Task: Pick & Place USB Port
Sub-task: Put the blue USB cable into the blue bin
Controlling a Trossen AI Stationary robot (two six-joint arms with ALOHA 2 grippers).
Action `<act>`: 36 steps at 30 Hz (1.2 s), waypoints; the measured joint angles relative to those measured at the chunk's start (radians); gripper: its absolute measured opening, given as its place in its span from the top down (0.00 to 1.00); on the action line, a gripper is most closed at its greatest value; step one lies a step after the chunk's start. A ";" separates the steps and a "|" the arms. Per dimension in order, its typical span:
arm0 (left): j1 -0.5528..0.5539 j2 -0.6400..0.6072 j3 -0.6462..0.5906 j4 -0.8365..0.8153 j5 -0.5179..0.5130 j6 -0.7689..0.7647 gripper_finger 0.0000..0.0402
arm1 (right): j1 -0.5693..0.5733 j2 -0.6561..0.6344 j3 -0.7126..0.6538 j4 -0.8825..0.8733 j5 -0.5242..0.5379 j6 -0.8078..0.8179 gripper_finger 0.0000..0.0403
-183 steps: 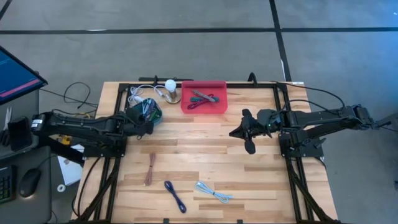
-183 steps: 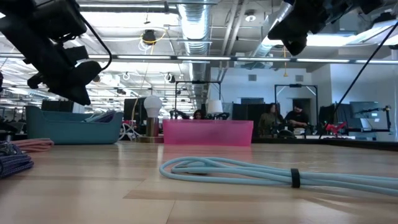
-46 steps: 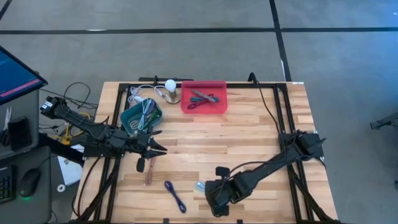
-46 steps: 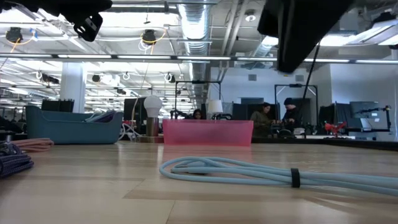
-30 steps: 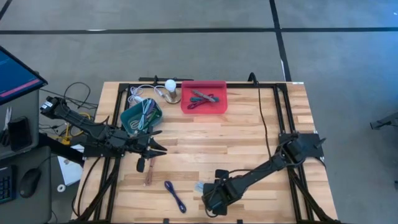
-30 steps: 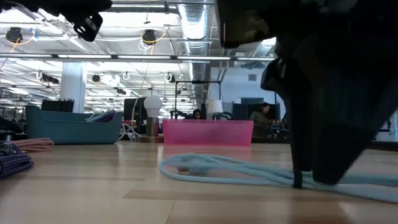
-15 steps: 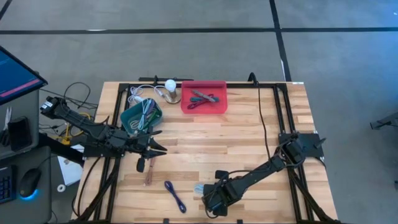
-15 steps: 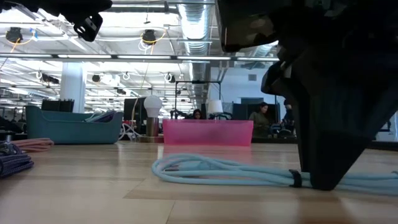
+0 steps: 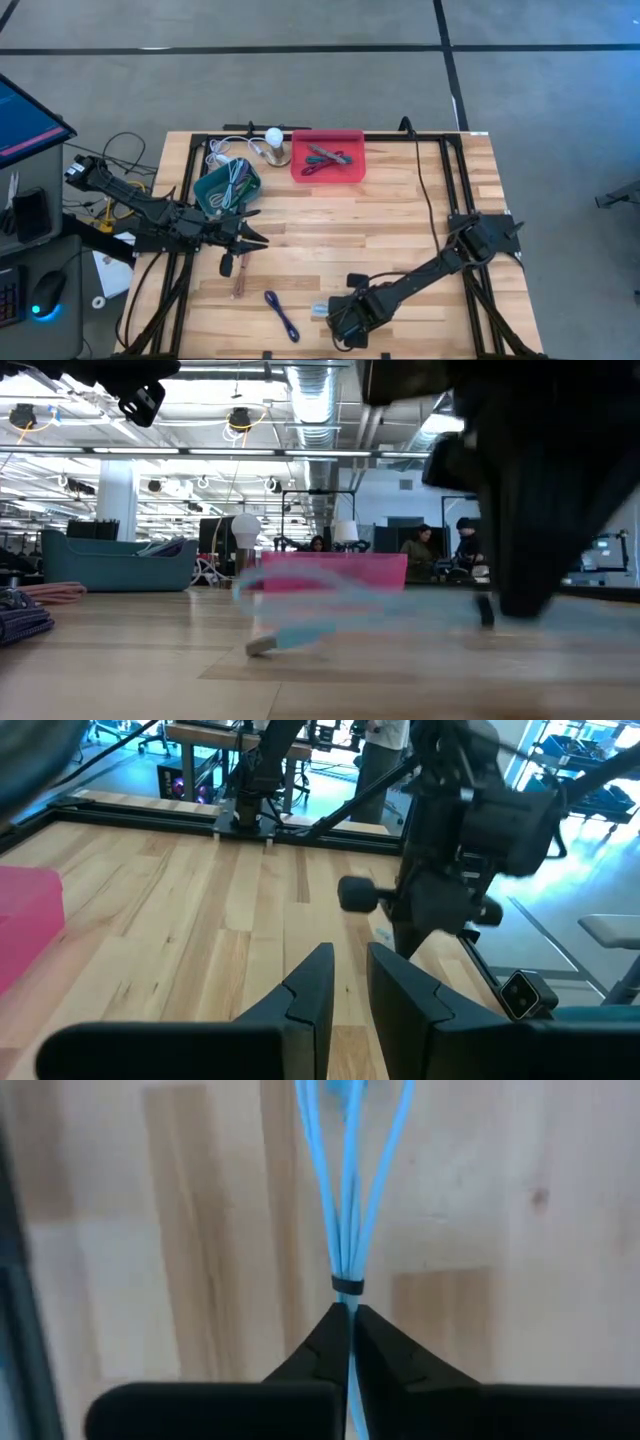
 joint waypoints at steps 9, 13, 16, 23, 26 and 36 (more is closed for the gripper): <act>0.000 0.000 0.000 0.000 0.000 0.000 0.84 | -0.008 -0.157 0.000 -0.111 0.163 -0.003 1.00; 0.000 0.000 0.000 0.000 0.000 0.000 0.84 | -0.020 -0.238 0.000 -0.175 0.307 -0.035 1.00; 0.000 0.000 0.000 0.000 0.000 0.000 0.84 | -0.033 -0.301 0.000 -0.198 0.412 -0.085 1.00; 0.001 0.000 0.000 0.001 0.000 0.045 0.84 | -0.069 -0.435 0.000 -0.310 0.577 -0.146 1.00; 0.000 -0.002 0.000 0.011 -0.016 0.082 0.84 | -0.094 -0.484 -0.024 -0.317 0.602 -0.178 1.00; 0.001 -0.002 0.000 0.024 -0.262 0.155 0.84 | -0.237 -0.579 -0.212 -0.243 0.582 -0.301 1.00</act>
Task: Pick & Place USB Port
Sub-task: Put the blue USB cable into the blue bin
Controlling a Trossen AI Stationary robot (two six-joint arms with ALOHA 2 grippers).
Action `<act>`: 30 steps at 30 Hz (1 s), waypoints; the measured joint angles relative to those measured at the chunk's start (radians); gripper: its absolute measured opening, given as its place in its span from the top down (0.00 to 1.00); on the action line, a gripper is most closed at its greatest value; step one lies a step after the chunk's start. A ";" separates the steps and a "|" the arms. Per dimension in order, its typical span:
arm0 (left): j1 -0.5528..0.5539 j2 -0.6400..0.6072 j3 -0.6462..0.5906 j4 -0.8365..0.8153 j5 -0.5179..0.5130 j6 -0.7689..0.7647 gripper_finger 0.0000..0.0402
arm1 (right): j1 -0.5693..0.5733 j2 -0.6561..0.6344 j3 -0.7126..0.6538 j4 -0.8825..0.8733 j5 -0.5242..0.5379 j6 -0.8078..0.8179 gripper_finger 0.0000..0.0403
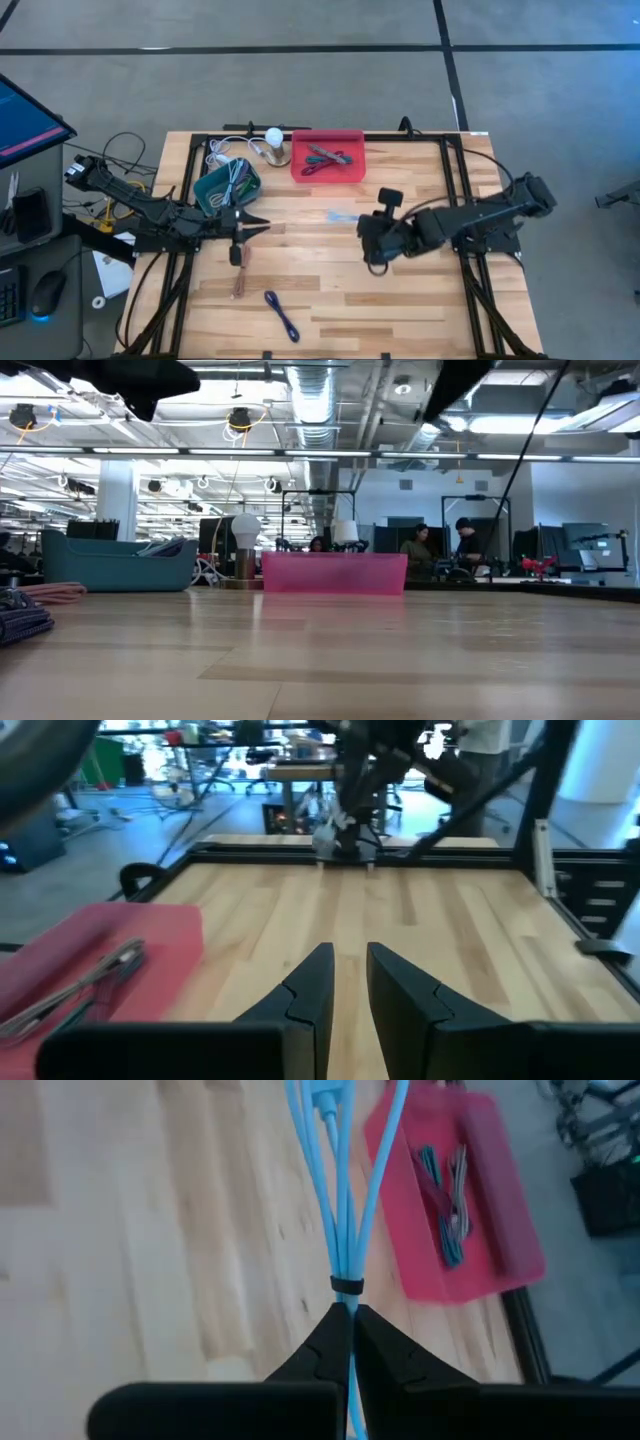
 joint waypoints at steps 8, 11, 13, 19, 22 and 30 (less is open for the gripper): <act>0.000 0.000 0.000 0.000 -0.024 0.000 0.84 | -0.080 -0.124 -0.164 0.127 -0.037 -0.050 1.00; 0.001 0.000 0.000 0.002 -0.055 0.001 0.84 | -0.100 -0.180 -0.221 0.226 -0.062 -0.103 1.00; 0.007 0.000 0.000 0.007 -0.085 0.000 0.84 | -0.120 -0.213 -0.263 0.330 -0.089 -0.151 1.00; 0.066 0.000 0.000 0.009 -0.098 0.000 0.84 | -0.179 -0.254 -0.395 0.583 -0.129 -0.252 1.00; 0.106 0.000 0.000 0.010 -0.098 0.000 0.84 | -0.200 -0.247 -0.442 0.696 -0.183 -0.298 1.00; 0.186 0.001 0.000 0.010 -0.098 0.006 0.84 | -0.260 -0.231 -0.568 1.040 -0.274 -0.396 1.00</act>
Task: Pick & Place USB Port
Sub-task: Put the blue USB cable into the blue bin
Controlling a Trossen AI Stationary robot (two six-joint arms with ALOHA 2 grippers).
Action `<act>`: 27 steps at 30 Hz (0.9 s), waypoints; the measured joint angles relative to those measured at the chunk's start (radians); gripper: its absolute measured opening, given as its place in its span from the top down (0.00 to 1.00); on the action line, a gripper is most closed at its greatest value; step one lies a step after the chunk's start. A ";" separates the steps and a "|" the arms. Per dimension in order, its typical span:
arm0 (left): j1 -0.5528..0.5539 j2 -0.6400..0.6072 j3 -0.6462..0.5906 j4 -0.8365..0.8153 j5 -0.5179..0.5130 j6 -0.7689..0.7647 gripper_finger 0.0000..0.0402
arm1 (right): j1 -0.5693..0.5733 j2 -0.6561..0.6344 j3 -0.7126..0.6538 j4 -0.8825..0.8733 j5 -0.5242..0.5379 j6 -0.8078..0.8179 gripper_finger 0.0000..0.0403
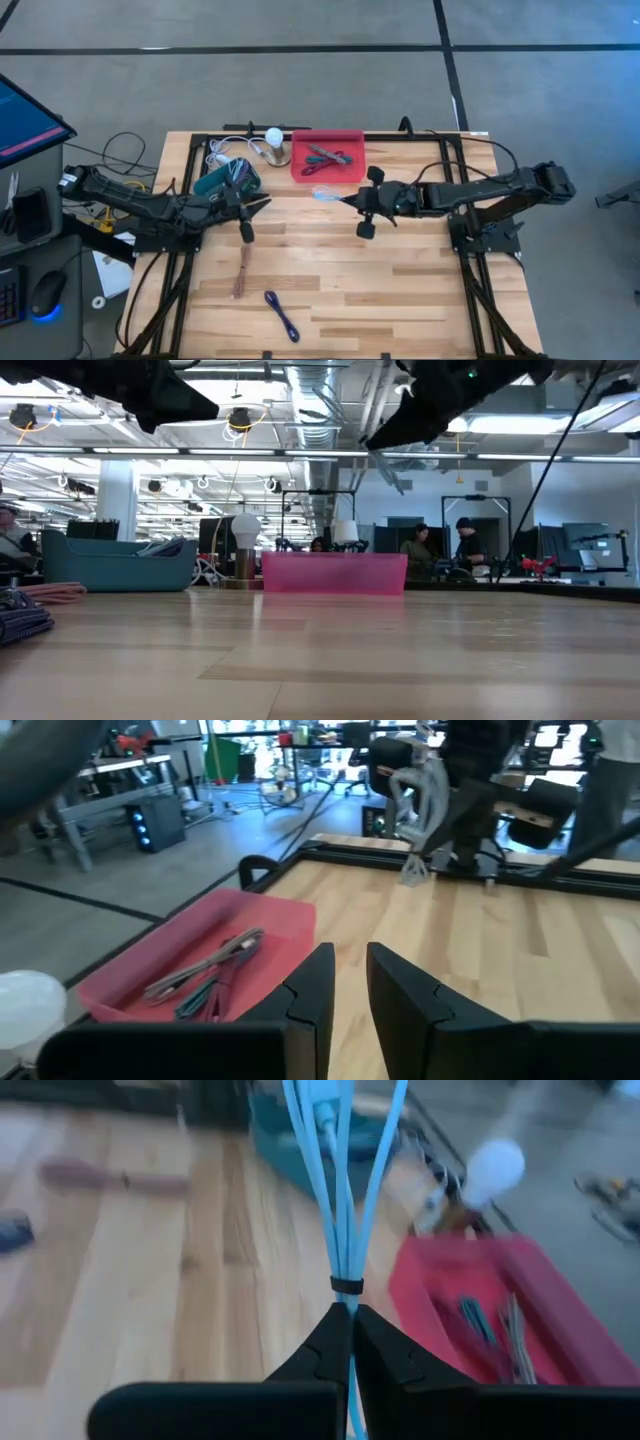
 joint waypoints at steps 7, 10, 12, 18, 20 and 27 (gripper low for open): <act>0.048 0.000 0.000 0.010 0.019 -0.007 0.84 | -0.076 0.067 -0.065 0.235 -0.073 -0.028 1.00; 0.073 0.000 0.000 0.014 0.019 -0.009 0.84 | -0.093 0.101 -0.070 0.304 -0.073 -0.033 1.00; 0.094 0.000 0.000 0.016 0.018 -0.027 0.84 | -0.098 0.119 -0.070 0.335 -0.074 -0.048 1.00; 0.171 0.009 0.000 0.016 0.015 -0.107 0.84 | -0.100 0.174 -0.070 0.431 -0.074 -0.042 1.00; 0.188 0.020 0.000 0.017 0.015 -0.115 0.84 | -0.100 0.187 -0.070 0.463 -0.076 -0.042 1.00; 0.223 0.090 0.000 0.019 0.015 -0.114 0.84 | -0.100 0.201 -0.070 0.490 -0.097 -0.042 1.00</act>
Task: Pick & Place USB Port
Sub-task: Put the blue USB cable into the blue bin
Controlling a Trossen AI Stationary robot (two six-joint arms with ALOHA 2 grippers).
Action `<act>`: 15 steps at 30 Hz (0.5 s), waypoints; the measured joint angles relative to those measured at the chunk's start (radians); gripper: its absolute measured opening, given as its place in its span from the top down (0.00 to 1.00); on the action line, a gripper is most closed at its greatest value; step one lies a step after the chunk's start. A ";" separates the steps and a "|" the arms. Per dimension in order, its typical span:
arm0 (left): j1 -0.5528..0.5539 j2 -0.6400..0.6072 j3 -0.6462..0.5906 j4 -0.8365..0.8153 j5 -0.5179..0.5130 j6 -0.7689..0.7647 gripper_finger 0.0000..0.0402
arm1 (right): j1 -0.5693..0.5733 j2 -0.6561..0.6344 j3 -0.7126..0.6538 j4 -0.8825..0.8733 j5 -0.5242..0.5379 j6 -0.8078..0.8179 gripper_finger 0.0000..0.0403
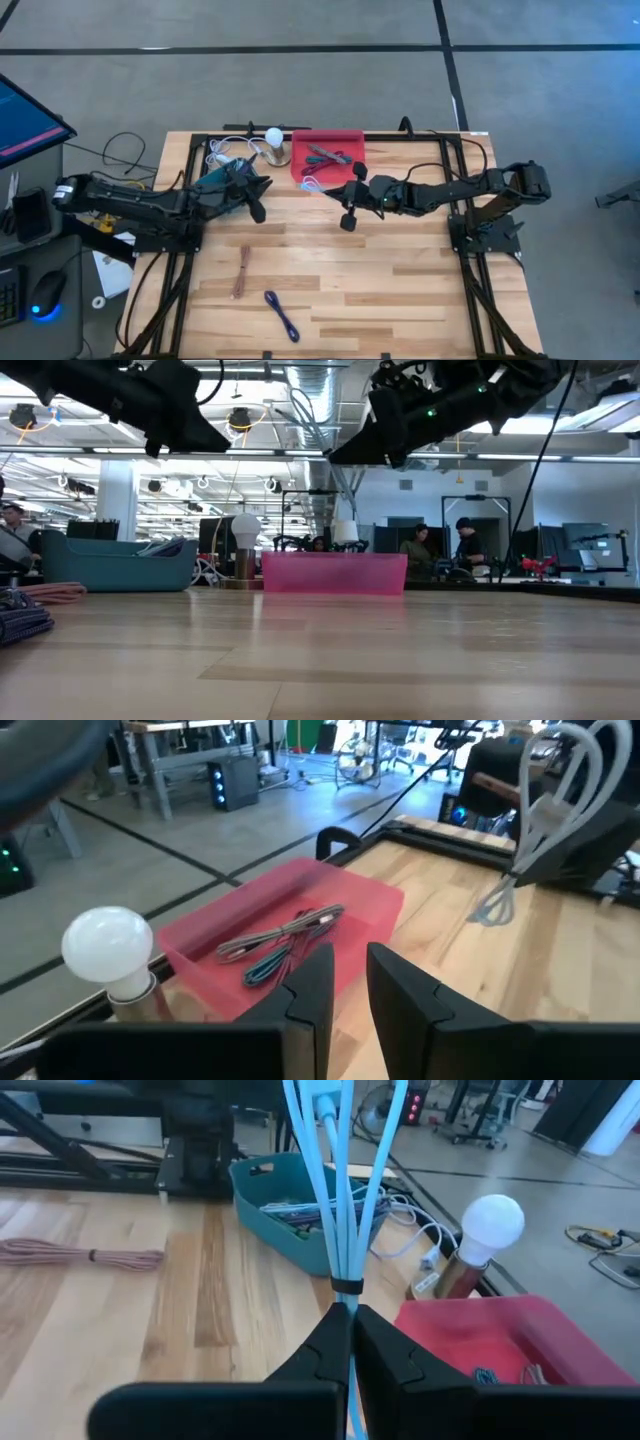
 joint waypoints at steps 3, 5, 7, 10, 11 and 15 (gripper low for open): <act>0.002 0.032 0.000 0.014 0.000 -0.001 0.84 | 0.003 0.000 0.000 0.013 0.000 0.000 1.00; 0.002 0.056 0.000 0.057 0.010 -0.001 0.84 | 0.006 0.000 0.000 0.055 0.000 -0.001 1.00; 0.002 0.075 0.000 0.117 0.051 0.010 0.84 | 0.011 0.000 0.000 0.074 -0.011 -0.005 1.00; 0.002 0.108 0.000 0.238 0.105 0.065 0.84 | 0.013 0.000 0.000 0.085 -0.050 -0.005 1.00; 0.002 0.118 0.000 0.269 0.115 0.083 0.84 | 0.014 0.000 0.000 0.095 -0.052 -0.005 1.00; 0.002 0.150 0.000 0.300 0.132 0.139 0.83 | 0.017 0.000 0.000 0.120 -0.052 -0.008 1.00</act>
